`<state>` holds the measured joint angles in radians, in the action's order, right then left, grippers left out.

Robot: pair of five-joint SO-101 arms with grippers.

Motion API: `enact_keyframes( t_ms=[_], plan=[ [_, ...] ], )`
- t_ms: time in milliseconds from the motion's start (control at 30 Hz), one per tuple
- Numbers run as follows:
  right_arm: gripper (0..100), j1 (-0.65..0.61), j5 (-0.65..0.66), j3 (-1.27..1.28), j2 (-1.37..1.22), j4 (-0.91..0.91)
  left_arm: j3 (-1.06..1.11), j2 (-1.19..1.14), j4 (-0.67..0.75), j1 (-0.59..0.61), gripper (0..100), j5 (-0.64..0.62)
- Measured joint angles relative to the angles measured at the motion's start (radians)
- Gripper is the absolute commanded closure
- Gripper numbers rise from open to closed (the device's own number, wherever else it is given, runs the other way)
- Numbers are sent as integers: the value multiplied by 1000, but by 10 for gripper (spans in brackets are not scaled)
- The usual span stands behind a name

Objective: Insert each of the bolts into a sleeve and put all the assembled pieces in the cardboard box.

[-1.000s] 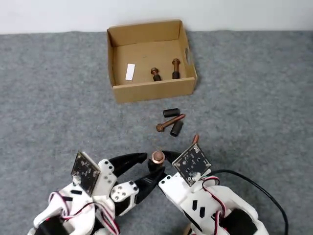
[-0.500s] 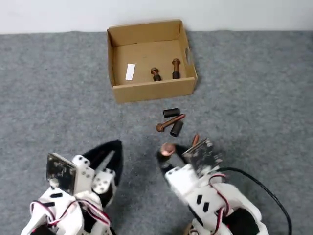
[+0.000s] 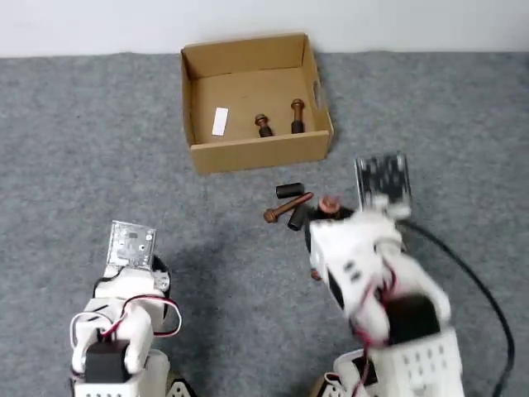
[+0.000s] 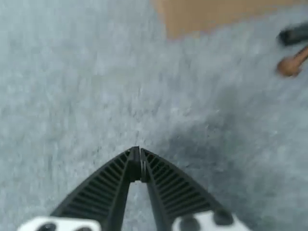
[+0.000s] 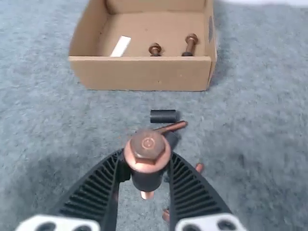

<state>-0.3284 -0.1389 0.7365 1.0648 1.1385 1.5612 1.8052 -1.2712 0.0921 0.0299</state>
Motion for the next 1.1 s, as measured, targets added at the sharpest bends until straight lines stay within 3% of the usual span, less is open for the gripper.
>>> enact_keyframes(
  t_ms=[133, 400, 600, 867, 1100],
  plan=[
    [991, 17, -3, -193, -278, -91, 115, 0, 57, 28, 995, 0],
    [991, 28, 34, -488, -778, -408, 124, -2, 86, 34, 994, 0],
    [991, 28, 101, -643, -1109, -577, 127, 0, 86, 34, 994, -104],
    [991, 28, 175, -888, -1485, -641, 127, 0, 86, 34, 994, -115],
    [986, 28, 285, -1154, -1766, -591, 127, 0, 86, 34, 994, -118]
  ],
)
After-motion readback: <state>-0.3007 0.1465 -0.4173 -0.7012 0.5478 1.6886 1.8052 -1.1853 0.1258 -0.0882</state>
